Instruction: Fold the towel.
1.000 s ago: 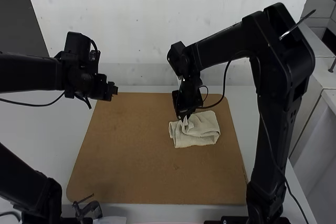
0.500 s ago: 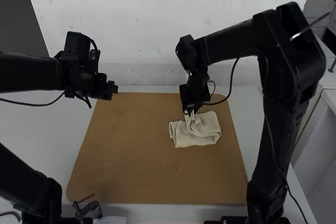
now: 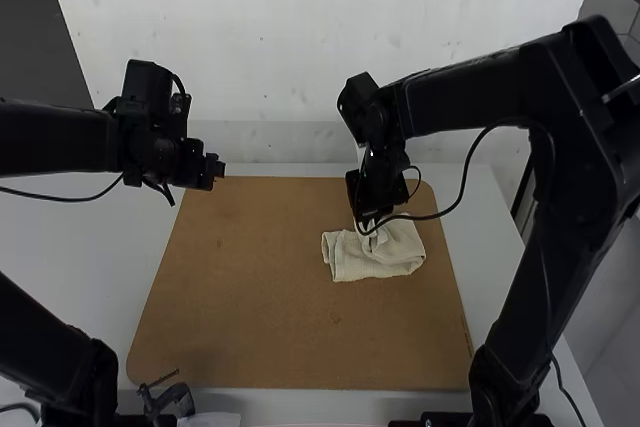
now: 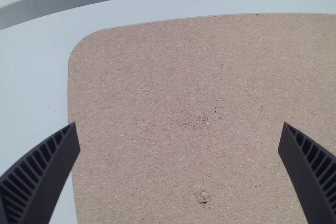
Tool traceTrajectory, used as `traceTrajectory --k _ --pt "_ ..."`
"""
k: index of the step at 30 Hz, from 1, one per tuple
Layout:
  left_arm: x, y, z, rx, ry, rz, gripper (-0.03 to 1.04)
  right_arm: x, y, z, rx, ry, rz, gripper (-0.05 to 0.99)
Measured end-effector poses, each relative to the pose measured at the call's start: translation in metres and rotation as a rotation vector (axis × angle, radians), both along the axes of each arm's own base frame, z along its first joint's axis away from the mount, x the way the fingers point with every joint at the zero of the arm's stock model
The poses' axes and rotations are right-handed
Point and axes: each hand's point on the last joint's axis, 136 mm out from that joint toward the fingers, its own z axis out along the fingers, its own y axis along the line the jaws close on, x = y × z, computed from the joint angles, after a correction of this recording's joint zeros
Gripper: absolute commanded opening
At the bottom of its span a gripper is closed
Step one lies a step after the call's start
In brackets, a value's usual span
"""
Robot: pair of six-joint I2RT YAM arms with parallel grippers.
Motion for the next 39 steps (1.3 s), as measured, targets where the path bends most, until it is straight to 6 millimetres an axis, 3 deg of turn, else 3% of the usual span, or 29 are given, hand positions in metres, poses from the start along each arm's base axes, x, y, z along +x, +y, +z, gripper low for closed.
traceTrajectory --k 7,8,10,11,15,17,18,22,24,27,30,35,39 --pt "0.0 0.0 -0.005 0.002 0.014 0.0 0.97 -0.005 0.014 -0.035 -0.04 0.064 0.022 0.03" --pt "0.0 0.0 -0.006 0.002 0.015 0.0 0.97 -0.007 0.017 -0.04 -0.047 0.074 0.028 0.15" --pt "0.0 0.0 -0.006 0.002 0.015 0.001 0.97 -0.006 0.028 -0.047 -0.038 0.067 0.037 0.67" --pt "0.0 0.0 -0.006 0.003 0.015 0.0 0.97 -0.006 0.031 -0.048 -0.032 0.06 0.043 0.87" --pt "0.001 0.0 -0.006 0.002 0.014 0.0 0.97 0.002 0.042 -0.038 0.011 0.01 0.044 0.9" --pt "0.001 0.0 -0.006 0.002 0.013 0.001 0.97 0.007 0.044 -0.025 0.039 -0.023 0.04 0.88" --pt "0.001 0.0 -0.006 0.002 0.013 0.001 0.97 0.009 0.045 -0.017 0.054 -0.042 0.035 0.8" --pt "0.001 0.0 -0.005 0.002 0.013 0.001 0.97 0.022 0.034 0.023 0.125 -0.134 -0.013 0.19" --pt "0.001 0.0 -0.006 0.002 0.013 0.001 0.97 0.028 0.028 0.034 0.144 -0.161 -0.034 0.02" --pt "0.001 0.0 -0.005 0.002 0.012 0.001 0.97 0.033 0.017 0.038 0.146 -0.17 -0.067 0.02" --pt "0.001 0.0 -0.005 0.002 0.013 0.001 0.97 0.03 0.009 0.029 0.131 -0.152 -0.08 0.02" --pt "0.001 0.0 -0.006 0.002 0.013 0.001 0.97 0.012 0.004 -0.007 0.069 -0.065 -0.065 0.02" --pt "0.001 0.0 -0.005 0.002 0.012 0.001 0.97 -0.004 0.018 -0.028 0.032 -0.009 -0.013 0.02"
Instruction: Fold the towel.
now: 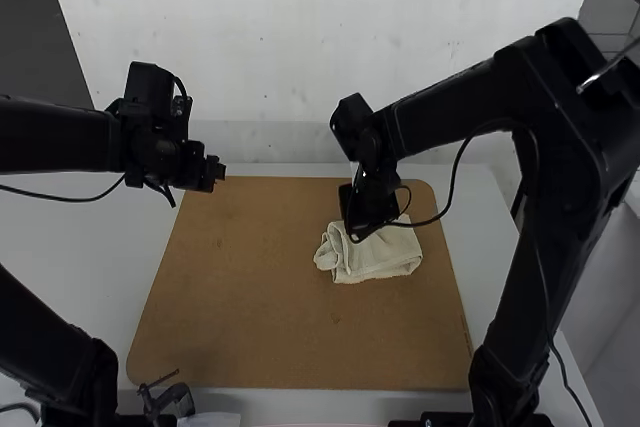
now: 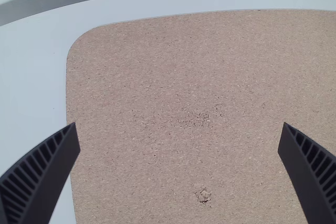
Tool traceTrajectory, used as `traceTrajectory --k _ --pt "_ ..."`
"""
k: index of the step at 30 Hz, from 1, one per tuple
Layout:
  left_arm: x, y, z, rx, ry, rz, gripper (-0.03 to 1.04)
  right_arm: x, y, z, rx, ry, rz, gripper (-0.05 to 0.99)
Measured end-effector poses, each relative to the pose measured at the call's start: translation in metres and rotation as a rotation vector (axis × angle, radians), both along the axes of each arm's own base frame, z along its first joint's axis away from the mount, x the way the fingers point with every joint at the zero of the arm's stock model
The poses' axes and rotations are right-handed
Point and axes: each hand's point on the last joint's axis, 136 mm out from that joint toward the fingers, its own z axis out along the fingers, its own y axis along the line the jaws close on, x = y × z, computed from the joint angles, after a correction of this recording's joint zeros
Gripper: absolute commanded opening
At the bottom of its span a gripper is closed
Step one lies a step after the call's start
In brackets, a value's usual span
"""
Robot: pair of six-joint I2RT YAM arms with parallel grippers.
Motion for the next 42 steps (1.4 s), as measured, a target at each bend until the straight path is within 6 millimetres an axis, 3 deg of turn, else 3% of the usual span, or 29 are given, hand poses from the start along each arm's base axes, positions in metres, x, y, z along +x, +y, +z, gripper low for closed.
traceTrajectory --k 5,11,20,38,39,40,42 --pt "0.0 0.0 0.0 0.0 0.0 0.0 0.97 -0.009 0.016 -0.01 -0.016 0.026 0.04 0.02" --pt "0.0 0.0 0.0 0.0 -0.001 0.0 0.97 0.0 0.033 -0.02 -0.012 0.026 0.046 0.02" --pt "0.001 0.0 -0.006 0.003 0.016 0.0 0.97 -0.003 0.053 -0.029 -0.018 0.029 0.088 0.02" --pt "0.003 -0.001 -0.007 0.002 0.011 0.0 0.97 0.005 0.061 -0.025 0.001 0.002 0.086 0.02" --pt "0.003 -0.001 -0.007 0.002 0.011 0.0 0.97 0.005 0.059 -0.022 0.001 -0.002 0.082 0.09" --pt "0.003 -0.001 -0.007 0.002 0.011 0.0 0.97 0.007 0.059 -0.016 0.009 -0.013 0.078 0.22" --pt "0.003 0.0 -0.007 0.002 0.011 0.0 0.97 0.014 0.056 0.005 0.044 -0.056 0.061 0.58"
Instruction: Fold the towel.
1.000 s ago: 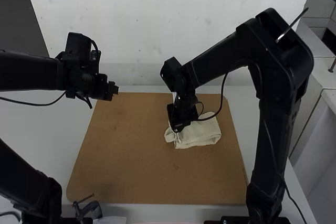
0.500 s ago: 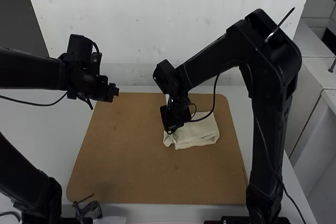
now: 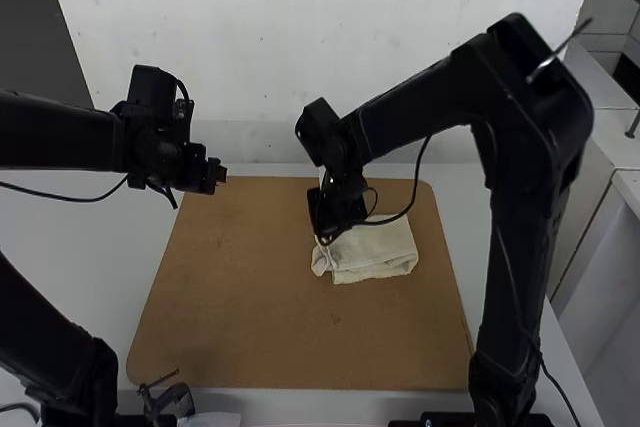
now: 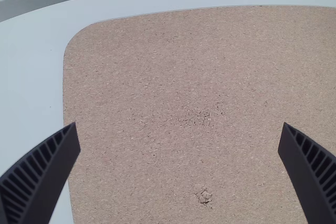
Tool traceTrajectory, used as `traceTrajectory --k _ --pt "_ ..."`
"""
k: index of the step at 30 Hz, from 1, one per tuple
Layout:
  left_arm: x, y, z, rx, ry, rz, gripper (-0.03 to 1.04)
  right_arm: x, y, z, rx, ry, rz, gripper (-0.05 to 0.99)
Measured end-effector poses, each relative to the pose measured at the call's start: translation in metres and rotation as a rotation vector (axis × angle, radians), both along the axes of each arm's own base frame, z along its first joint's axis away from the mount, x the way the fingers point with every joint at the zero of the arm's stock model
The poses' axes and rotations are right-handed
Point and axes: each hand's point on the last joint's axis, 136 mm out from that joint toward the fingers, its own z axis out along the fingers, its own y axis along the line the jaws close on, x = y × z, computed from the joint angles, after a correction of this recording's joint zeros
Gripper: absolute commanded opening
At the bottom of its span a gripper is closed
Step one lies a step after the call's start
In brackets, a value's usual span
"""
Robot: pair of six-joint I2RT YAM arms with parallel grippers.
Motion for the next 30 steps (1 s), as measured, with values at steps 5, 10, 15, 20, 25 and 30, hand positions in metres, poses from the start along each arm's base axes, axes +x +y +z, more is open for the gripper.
traceTrajectory --k 5,10,15,20,25,30 --pt "0.0 0.0 0.0 0.005 -0.001 -0.009 0.97 0.023 -0.02 0.071 0.121 -0.149 -0.062 0.98" --pt "0.001 0.007 0.0 0.009 -0.002 0.003 0.97 0.04 -0.074 0.09 0.126 -0.227 -0.159 0.97" --pt "-0.001 0.015 0.009 0.017 -0.024 0.015 0.97 0.05 -0.15 0.089 0.091 -0.299 -0.287 0.97" --pt "-0.015 0.018 0.044 0.014 -0.096 0.011 0.97 0.045 -0.187 0.113 0.121 -0.437 -0.338 0.97" --pt "-0.03 0.017 0.084 0.014 -0.206 0.01 0.97 0.016 -0.194 0.139 0.176 -0.57 -0.321 0.97" --pt "-0.051 0.015 0.105 0.021 -0.303 0.011 0.97 -0.009 -0.206 0.158 0.216 -0.686 -0.334 0.97"
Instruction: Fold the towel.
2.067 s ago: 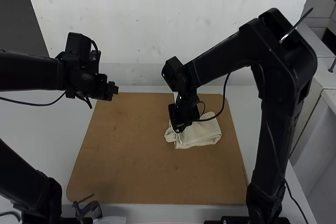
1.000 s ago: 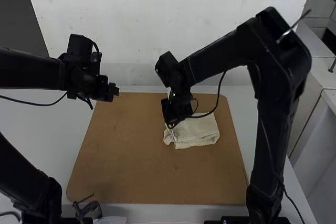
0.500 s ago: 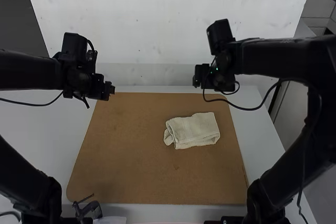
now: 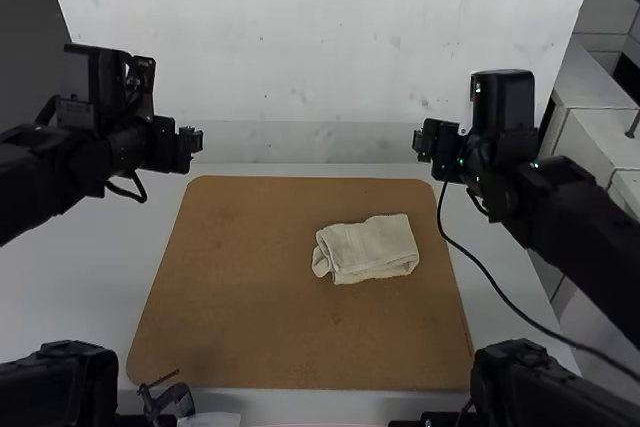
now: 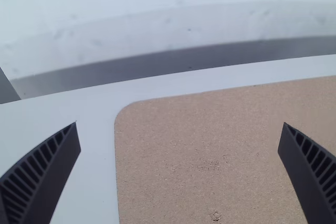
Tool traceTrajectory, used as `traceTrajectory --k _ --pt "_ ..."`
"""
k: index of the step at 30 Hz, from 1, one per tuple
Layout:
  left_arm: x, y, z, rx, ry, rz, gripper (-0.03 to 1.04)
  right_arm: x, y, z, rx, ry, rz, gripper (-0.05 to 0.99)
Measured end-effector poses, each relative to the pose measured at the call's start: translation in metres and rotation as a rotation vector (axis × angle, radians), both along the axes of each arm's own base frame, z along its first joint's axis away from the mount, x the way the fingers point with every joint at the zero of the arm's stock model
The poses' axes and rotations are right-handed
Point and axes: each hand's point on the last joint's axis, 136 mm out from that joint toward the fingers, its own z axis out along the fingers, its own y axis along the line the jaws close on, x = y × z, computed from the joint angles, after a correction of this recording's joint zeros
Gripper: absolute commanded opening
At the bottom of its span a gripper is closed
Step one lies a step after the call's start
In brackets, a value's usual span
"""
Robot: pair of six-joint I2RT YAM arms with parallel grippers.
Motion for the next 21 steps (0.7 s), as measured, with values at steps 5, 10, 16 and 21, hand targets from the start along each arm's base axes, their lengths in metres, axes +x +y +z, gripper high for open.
traceTrajectory --k 5,10,16,21 --pt "-0.017 0.002 0.019 -0.008 -0.124 0.001 0.96 -0.024 -0.026 0.015 0.0 -0.145 -0.076 0.97" --pt "-0.025 0.001 0.033 -0.004 -0.195 -0.011 0.96 -0.042 -0.054 0.027 -0.019 -0.249 -0.173 0.97" --pt "-0.024 0.002 0.037 -0.004 -0.212 -0.002 0.95 -0.055 -0.062 0.027 -0.035 -0.329 -0.194 0.97" --pt "-0.032 0.007 0.054 -0.023 -0.273 0.018 0.95 -0.059 -0.062 0.022 -0.049 -0.356 -0.191 0.97"
